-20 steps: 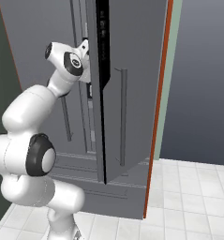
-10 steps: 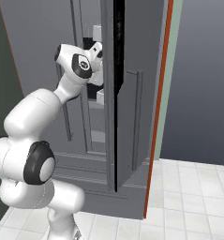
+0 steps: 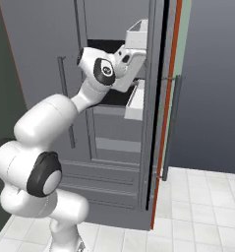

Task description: Move the hot dog bun to the plate on the dining table and place the condiment next to that plate. Then navigate to the fridge and take the sausage and place it on the plate as well.

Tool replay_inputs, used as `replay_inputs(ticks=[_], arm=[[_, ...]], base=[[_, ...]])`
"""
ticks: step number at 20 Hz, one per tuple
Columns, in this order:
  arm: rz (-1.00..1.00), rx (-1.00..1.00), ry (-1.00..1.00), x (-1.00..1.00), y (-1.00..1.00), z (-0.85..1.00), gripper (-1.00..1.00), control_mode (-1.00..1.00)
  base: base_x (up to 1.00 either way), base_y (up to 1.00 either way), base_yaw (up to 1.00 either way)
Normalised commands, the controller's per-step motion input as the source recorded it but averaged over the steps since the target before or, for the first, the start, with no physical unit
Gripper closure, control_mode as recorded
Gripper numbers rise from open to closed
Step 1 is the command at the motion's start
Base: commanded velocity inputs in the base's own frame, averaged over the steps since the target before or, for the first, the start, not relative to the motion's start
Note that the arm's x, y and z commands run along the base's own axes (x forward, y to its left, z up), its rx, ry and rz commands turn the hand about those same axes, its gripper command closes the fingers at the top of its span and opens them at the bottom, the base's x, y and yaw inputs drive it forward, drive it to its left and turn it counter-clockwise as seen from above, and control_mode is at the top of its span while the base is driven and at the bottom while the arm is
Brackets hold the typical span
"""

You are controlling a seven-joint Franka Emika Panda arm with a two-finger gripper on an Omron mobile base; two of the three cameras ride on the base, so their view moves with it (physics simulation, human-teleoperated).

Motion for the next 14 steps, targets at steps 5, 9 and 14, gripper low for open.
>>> replay_inputs(ticks=[5,9,14], arm=[[-0.05,0.07,0.00,0.00,-0.65,0.04,-1.00,-1.00],[0.01,0.10,-0.03,-0.34,-0.21,0.00,-1.00,-1.00],[0.13,0.11,0.00,-0.77,0.17,-0.07,-1.00,-1.00]], base=[[0.00,0.00,0.00],[0.00,0.00,0.00],[0.00,0.00,0.00]])
